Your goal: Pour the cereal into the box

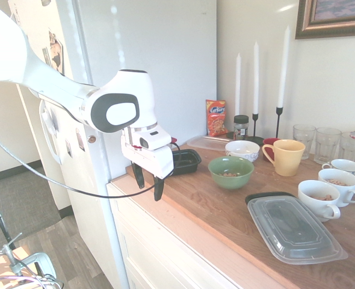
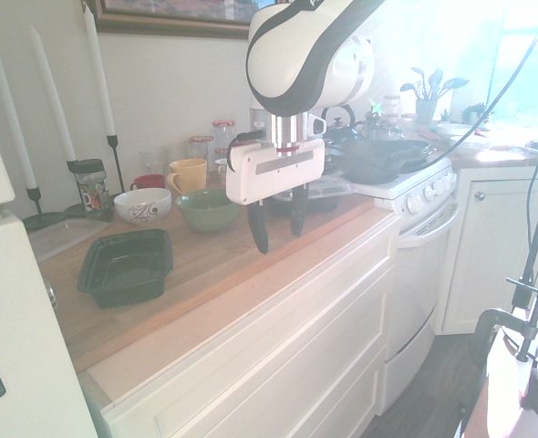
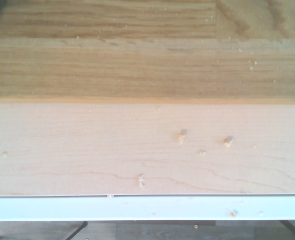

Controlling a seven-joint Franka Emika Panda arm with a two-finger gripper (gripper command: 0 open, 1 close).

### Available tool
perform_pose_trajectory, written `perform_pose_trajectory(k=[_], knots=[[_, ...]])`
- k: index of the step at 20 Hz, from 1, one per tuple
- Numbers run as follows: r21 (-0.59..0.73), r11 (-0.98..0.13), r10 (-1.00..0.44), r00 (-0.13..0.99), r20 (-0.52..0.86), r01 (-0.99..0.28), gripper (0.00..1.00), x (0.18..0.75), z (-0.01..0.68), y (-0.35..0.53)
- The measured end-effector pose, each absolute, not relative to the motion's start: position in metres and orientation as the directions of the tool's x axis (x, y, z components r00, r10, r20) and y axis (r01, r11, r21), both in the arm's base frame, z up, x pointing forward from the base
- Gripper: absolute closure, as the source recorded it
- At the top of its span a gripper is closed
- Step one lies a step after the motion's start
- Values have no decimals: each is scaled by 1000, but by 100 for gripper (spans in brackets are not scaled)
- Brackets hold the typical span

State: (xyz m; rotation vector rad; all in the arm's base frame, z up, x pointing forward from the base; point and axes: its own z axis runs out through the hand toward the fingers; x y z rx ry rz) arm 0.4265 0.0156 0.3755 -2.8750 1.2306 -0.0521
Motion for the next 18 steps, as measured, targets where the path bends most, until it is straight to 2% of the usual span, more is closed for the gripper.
perform_pose_trajectory(k=[7, 18], knots=[[-61, -681, -732, 676, 85, -730, 0, 451, 406, 5], [-111, -625, -781, 618, 94, -773, 0, 591, 463, -68]])
